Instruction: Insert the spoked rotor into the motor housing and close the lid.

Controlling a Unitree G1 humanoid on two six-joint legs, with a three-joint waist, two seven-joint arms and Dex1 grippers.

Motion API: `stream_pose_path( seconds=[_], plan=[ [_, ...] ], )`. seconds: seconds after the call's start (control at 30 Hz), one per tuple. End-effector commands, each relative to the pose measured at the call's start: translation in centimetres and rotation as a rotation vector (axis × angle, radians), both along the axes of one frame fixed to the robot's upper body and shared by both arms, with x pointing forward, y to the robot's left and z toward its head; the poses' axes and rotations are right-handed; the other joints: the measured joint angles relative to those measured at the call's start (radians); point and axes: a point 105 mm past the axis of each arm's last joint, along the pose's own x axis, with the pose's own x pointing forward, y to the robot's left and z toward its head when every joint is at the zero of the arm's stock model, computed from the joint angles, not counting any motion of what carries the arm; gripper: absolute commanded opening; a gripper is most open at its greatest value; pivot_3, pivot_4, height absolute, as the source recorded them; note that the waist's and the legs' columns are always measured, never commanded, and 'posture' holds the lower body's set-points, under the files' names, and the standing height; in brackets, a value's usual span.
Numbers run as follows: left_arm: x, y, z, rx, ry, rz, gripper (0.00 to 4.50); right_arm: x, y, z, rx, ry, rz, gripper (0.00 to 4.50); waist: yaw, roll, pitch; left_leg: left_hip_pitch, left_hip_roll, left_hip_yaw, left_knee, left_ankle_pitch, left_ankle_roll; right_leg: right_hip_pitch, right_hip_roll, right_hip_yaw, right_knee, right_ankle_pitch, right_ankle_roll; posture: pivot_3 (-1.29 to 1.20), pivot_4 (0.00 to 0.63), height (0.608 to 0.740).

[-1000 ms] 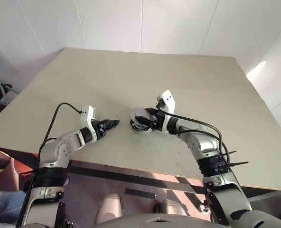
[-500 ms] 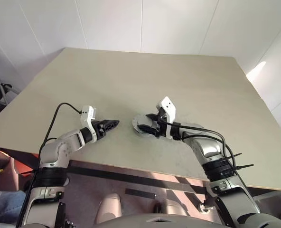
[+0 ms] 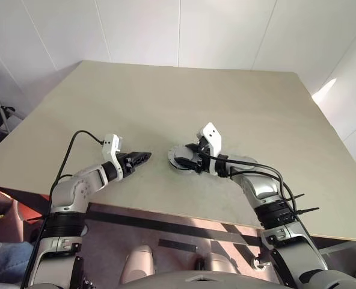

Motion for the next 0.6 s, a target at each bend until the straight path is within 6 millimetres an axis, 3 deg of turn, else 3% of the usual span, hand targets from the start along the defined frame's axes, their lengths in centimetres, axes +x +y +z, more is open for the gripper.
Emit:
stream_pose_path(
  seconds=[0.03, 0.6],
  plan=[
    [0.2, -0.1, 1.0, -0.001, -0.045, 0.001, 2.77, 0.7, 0.0, 0.7, -0.01, -0.04, -0.013, 3.17, 0.0, 0.0, 0.0, 0.001, 0.0, 0.0, 0.0, 0.0, 0.0, 0.0, 0.0, 0.0, 0.0, 0.0, 0.0, 0.0, 0.0, 0.74],
    [0.2, 0.0, 0.9, 0.001, -0.045, 0.005, 2.77, 0.9, -0.5, -1.8, -0.094, -0.033, -0.031, 3.17, -0.001, 0.0, 0.0, 0.012, 0.001, 0.0, 0.0, 0.0, -0.001, 0.009, 0.0, 0.0, 0.0, -0.003, 0.005, 0.0, 0.0, 0.74]
  ],
)
